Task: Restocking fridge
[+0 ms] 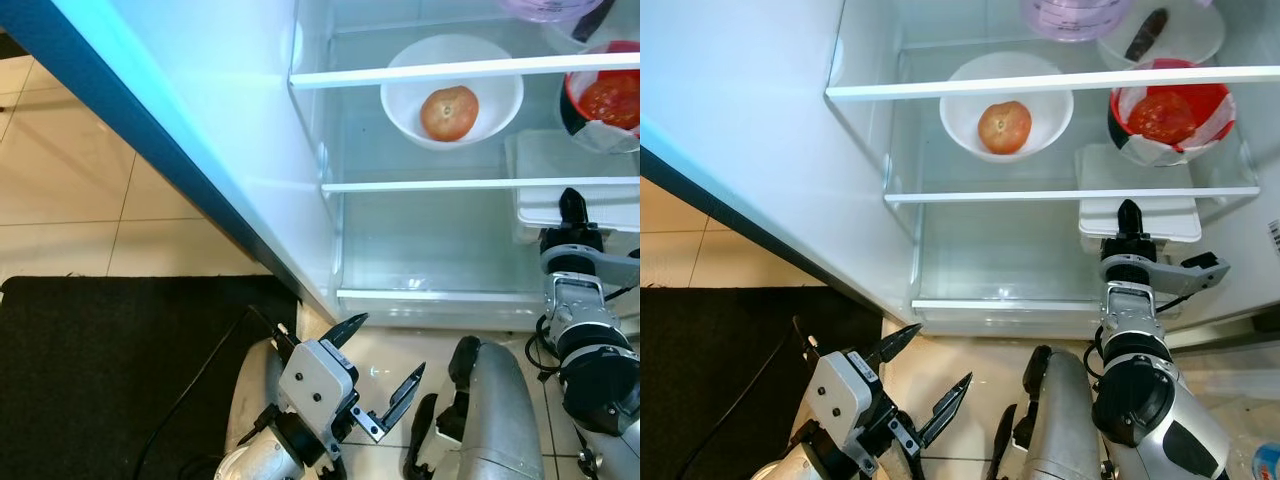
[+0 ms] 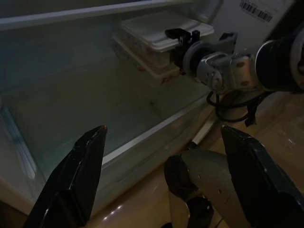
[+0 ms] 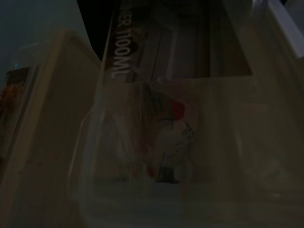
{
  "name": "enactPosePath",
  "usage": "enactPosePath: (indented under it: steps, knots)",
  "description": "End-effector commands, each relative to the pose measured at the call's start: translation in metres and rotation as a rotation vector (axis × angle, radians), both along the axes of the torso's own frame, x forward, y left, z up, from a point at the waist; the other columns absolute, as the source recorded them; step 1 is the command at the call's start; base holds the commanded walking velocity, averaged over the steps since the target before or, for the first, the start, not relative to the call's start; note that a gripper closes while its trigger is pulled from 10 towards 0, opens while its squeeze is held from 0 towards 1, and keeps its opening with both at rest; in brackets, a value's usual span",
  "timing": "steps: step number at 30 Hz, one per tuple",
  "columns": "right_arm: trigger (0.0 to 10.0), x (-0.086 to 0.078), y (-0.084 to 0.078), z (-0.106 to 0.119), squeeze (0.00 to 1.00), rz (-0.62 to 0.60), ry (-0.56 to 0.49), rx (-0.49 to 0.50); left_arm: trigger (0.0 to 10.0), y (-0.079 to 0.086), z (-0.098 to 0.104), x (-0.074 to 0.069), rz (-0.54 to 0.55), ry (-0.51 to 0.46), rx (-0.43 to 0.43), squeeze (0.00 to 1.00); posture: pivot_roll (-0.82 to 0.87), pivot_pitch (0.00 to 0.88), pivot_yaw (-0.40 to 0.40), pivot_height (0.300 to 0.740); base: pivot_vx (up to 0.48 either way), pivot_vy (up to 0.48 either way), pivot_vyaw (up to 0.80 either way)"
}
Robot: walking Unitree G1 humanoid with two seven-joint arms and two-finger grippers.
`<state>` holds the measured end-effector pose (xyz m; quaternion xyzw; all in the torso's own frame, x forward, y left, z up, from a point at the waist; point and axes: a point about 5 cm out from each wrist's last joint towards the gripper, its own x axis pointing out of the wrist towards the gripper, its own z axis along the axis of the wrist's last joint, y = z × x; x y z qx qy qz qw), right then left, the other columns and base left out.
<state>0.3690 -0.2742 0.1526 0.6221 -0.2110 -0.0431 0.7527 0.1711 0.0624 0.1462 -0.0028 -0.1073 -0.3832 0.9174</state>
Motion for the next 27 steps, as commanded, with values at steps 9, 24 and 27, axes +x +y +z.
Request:
enactPosePath:
  steps: [9,24,27]
  knots:
    - [10.0,-0.011,-0.012,-0.015,0.00,-0.060,0.035,0.013,10.0,0.001,-0.001,-0.009,-0.032,0.045,0.036,0.00,0.30,0.525,0.130,0.300,0.000,0.000,0.00]
    - [10.0,-0.021,-0.021,-0.028,0.00,-0.080,0.096,-0.030,10.0,-0.002,0.000,-0.008,-0.042,0.051,0.038,0.00,0.30,0.520,0.139,0.300,0.000,0.000,0.00]
    - [10.0,-0.023,-0.027,-0.025,0.00,-0.094,0.080,-0.049,10.0,-0.001,0.002,-0.007,-0.043,0.046,0.040,0.00,0.30,0.517,0.142,0.300,0.000,0.000,0.00]
